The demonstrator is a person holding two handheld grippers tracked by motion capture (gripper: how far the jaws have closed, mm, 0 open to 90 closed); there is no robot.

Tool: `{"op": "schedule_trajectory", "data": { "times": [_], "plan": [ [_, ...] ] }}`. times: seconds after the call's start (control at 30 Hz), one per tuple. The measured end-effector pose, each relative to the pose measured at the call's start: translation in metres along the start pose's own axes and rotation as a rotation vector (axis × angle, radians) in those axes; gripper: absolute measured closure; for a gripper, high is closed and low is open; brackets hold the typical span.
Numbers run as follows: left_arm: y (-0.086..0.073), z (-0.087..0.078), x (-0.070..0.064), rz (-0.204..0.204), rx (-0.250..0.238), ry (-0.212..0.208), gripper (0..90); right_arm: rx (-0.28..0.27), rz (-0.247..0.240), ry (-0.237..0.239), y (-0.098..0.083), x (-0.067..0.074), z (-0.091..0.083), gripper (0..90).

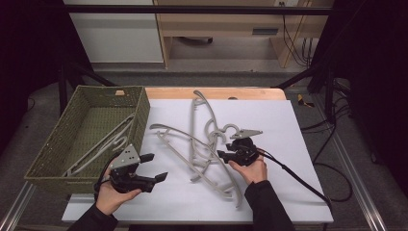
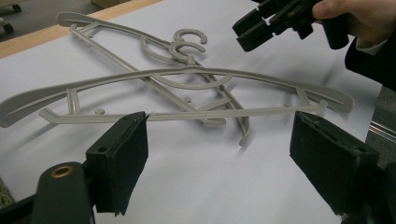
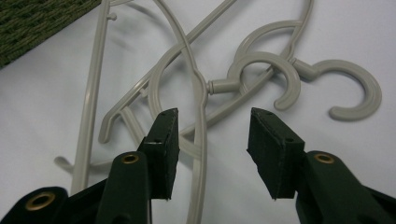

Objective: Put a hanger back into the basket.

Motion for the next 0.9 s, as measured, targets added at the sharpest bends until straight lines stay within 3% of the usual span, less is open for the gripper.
{"op": "schedule_trajectory", "data": {
  "times": [0.27,0.33,0.5,0.67,0.8,0.9],
  "plan": [
    [-0.001,0.001,0.0,-0.001,0.004,-0.002,19.0,0.064,-0.078,-0.003,0.006,0.015,0.036,60.2],
    [-0.001,0.002,0.0,-0.002,0.005,-0.003,19.1,0.095,-0.059,-0.004,0.006,0.016,0.042,62.7],
    [-0.001,0.001,0.0,0.0,0.005,-0.005,19.1,0.124,-0.065,-0.019,0.004,0.016,0.052,71.1],
    [-0.001,0.002,0.0,-0.003,0.007,-0.005,19.2,0.154,-0.06,-0.029,0.002,0.018,0.054,81.8],
    [-0.001,0.002,0.0,-0.002,0.01,-0.005,19.2,0.173,-0.027,-0.045,0.001,0.018,0.052,82.9],
    [-0.001,0.003,0.0,-0.001,0.011,-0.004,19.3,0.18,-0.013,-0.104,0.0,0.018,0.05,83.1]
  ]
}}
Point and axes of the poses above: each handheld gripper's, and its own axes: z roughly forward along the jaws, y roughly out of its top, x roughly to its left, the point moved 1 cm from there along z, roughly forward along the jaws, and after that the axes turned 13 degrees about -y, right-handed, at the moved point
